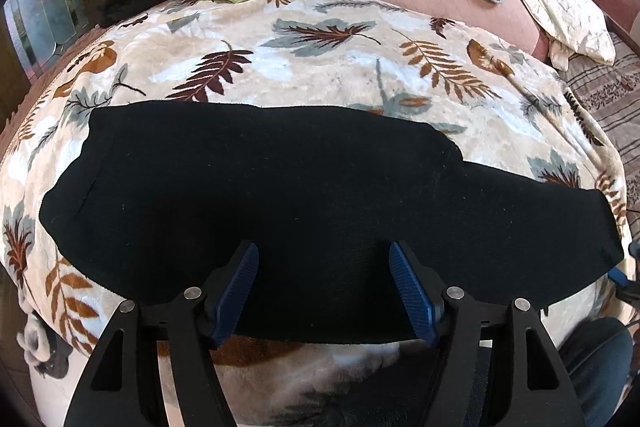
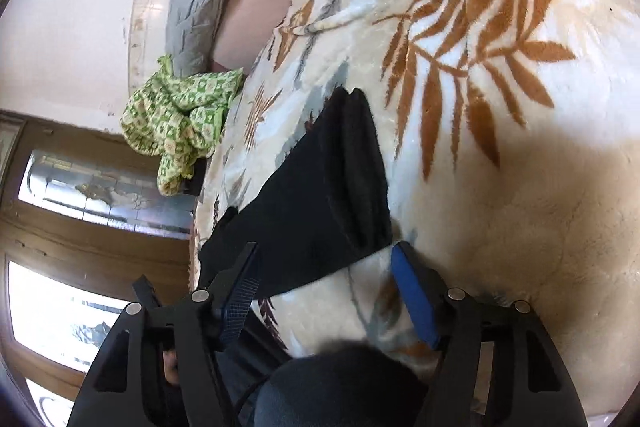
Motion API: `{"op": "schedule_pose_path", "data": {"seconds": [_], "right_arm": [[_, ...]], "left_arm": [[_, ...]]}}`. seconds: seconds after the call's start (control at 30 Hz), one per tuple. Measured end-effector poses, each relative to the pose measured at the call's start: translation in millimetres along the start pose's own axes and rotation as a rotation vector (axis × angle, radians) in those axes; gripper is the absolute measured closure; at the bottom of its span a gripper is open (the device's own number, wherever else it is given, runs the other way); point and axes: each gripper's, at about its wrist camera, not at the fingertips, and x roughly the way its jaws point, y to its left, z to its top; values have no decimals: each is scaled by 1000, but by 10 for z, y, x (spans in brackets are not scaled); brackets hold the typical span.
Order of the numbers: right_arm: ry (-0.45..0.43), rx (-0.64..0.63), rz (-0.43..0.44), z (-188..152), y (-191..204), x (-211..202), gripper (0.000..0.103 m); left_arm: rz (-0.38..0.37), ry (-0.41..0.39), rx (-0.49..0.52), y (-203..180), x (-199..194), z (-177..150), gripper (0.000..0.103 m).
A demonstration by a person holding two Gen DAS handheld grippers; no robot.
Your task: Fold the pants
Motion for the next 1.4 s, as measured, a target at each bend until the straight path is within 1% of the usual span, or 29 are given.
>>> {"op": "schedule_pose_path", "data": {"seconds": [0.1, 0.17, 0.3, 0.37, 0.4, 0.43, 0.47, 0.5, 0.53, 0.57, 0.6, 0.63, 0.7, 0.77, 0.83, 0.9, 0.93, 0.97, 1.0, 1.03, 1.1, 1.13, 1.2, 1.27, 1.33, 1.4], "right_arm": [[-29, 73, 22, 81, -43, 32, 34], [-34, 86, 22, 96, -55, 26, 33], [-48, 44, 16, 25, -40, 4, 33], [-63, 30, 13, 0, -52, -10, 37], [-71, 23, 3, -12, -67, -12, 41], [-75, 18, -9, -20, -84, -15, 48], [-78, 12, -19, -24, -93, -20, 52], [-82, 6, -27, -31, -108, -28, 60], [-91, 0, -42, -41, -132, -38, 70], [-103, -4, -65, -55, -161, -46, 77], [-110, -3, -74, -71, -197, -47, 90], [-117, 6, -56, -83, -231, -53, 91], [-121, 9, -49, -84, -248, -64, 92], [-121, -5, -55, -81, -238, -58, 92], [-112, -1, -43, -74, -255, -58, 92], [-102, 15, -28, -58, -280, -53, 92], [-96, 23, -24, -50, -288, -52, 93], [-90, 31, -22, -42, -294, -51, 93], [-87, 35, -21, -40, -313, -55, 93], [-83, 42, -21, -34, -322, -55, 93], [-83, 47, -26, -34, -313, -58, 93], [-87, 35, -34, -39, -291, -61, 92], [-101, 1, -57, -62, -209, -67, 94], [-134, -60, -93, -105, -57, -89, 95], [-165, -119, -85, -153, 126, -126, 95], [-179, -171, -68, -204, 321, -120, 95]], "left_arm": [[-7, 2, -3, 7, 0, 3, 34], [-13, 1, -9, 22, -1, 0, 34], [-14, 3, -8, 29, 4, 0, 34], [-13, 3, -6, 24, 9, 0, 34], [-14, 4, -6, 25, 11, -1, 33], [-16, 5, -7, 31, 15, -1, 33], [-16, 5, -8, 26, 13, -2, 33], [-19, 5, -9, 31, 14, -2, 33], [-20, 5, -10, 31, 10, -2, 33], [-22, 5, -10, 31, 7, -2, 33], [-25, 5, -7, 34, 2, 3, 34], [-32, 2, -1, 42, -19, 8, 34], [-39, -10, 7, 86, -91, 30, 35], [-12, -45, 1, 146, -212, 41, 35], [8, -88, 3, 214, -371, 60, 35], [22, -111, -14, 305, -518, 99, 35], [15, -112, -25, 337, -570, 107, 35], [-12, -103, -41, 385, -623, 130, 35], [-24, -94, -51, 409, -660, 144, 35], [-14, -90, -50, 417, -689, 151, 35], [50, -87, -19, 417, -714, 177, 35], [78, -92, -16, 424, -712, 176, 35], [92, -78, -25, 431, -639, 151, 35], [115, -70, -15, 370, -558, 151, 35], [98, -79, -24, 359, -514, 166, 35], [90, -78, -30, 340, -445, 189, 35]]}}
